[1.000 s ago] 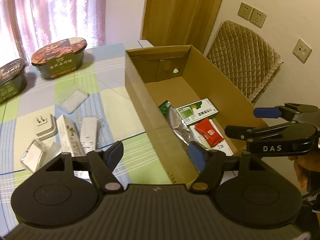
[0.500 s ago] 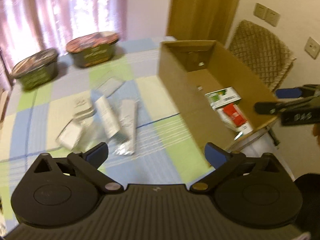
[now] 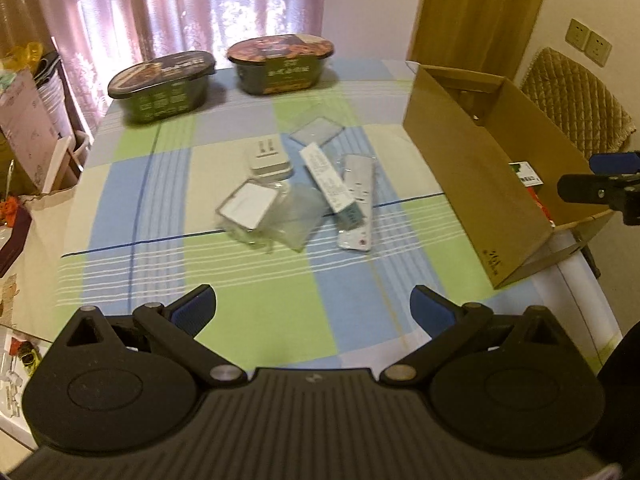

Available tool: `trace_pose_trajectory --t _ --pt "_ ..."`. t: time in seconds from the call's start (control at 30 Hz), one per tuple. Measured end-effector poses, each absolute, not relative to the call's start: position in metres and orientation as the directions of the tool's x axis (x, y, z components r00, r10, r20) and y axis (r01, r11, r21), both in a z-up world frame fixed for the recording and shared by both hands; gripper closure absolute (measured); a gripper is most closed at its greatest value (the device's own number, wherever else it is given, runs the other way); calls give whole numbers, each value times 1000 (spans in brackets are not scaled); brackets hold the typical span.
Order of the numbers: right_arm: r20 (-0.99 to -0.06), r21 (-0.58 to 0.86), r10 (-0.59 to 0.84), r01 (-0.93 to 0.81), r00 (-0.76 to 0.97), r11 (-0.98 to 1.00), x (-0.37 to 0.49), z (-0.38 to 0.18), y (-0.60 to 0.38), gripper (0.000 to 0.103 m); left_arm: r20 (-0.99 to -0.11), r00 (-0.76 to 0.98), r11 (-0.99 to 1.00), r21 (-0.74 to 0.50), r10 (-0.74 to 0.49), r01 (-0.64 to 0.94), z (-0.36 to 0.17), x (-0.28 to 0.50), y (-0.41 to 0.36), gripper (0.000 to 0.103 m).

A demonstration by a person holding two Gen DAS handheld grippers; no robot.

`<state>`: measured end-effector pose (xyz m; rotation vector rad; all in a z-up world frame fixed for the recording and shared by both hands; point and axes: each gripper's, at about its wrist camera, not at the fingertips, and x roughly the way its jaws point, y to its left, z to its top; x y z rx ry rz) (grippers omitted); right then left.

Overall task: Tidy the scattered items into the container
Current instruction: 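Withdraw both tools from the cardboard box toward the table, then grasp the clear-packaged white square pad with the left tool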

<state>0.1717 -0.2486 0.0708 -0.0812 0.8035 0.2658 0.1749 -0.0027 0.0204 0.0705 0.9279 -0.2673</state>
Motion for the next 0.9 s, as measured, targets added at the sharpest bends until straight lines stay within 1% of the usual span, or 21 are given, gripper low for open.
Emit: trace_pose_trajectory --t 0.2,0.37,0.5,0.7,0.9 --pt "-719 24 237 -316 653 948 177 73 -219 12 -803 566 965 -38 -184 260 18 179 14 1" --pt "-735 17 256 -361 628 932 190 63 -196 12 -806 562 953 -9 -185 302 11 191 23 1" --pt "-756 7 261 -391 601 920 206 47 -179 12 -814 549 943 1 -192 332 -2 210 32 2" --pt "-783 -3 265 -429 563 903 231 16 -157 12 -828 527 914 48 -189 403 -27 246 44 2" --pt "-801 -4 260 -439 539 898 263 -13 -143 12 -827 514 868 65 -230 492 -53 277 45 4"
